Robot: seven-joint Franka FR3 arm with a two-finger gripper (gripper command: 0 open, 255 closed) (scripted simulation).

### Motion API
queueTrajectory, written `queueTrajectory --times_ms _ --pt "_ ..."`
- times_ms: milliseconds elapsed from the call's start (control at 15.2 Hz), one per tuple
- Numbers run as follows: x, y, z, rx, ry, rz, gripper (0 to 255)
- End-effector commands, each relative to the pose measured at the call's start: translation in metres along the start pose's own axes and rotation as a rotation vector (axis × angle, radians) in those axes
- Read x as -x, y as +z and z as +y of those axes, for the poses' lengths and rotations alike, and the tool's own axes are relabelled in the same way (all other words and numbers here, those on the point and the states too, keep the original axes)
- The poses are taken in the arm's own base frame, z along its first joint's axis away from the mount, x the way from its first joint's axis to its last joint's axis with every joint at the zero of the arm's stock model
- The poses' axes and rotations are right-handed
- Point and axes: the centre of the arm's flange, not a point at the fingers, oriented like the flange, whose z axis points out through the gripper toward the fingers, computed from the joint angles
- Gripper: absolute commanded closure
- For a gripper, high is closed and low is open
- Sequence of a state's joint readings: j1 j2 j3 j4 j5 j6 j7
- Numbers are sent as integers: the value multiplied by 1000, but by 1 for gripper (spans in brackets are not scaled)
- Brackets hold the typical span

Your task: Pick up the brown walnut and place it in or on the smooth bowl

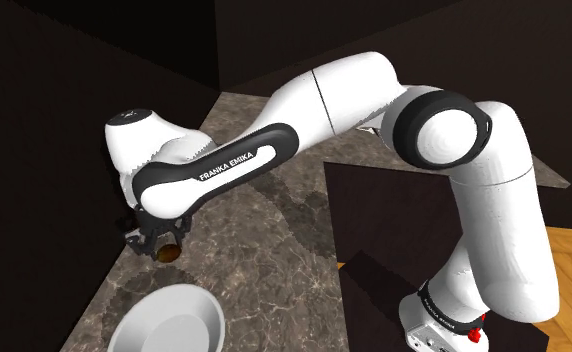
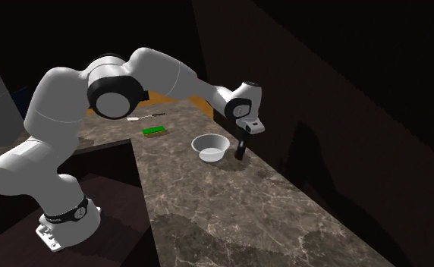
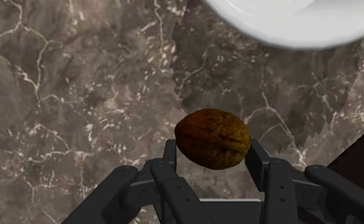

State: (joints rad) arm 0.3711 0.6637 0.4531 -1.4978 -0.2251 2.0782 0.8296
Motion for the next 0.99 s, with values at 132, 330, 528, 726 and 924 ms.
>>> queueTrajectory --times_ms 132,330,528,726,924 --pt "0 -22 -2 0 0 0 255" --pt "1 -37 -2 0 0 0 255" --pt "2 -53 -3 0 0 0 255" --pt "3 -69 -4 0 0 0 255" --pt "16 -77 -9 0 0 0 255"
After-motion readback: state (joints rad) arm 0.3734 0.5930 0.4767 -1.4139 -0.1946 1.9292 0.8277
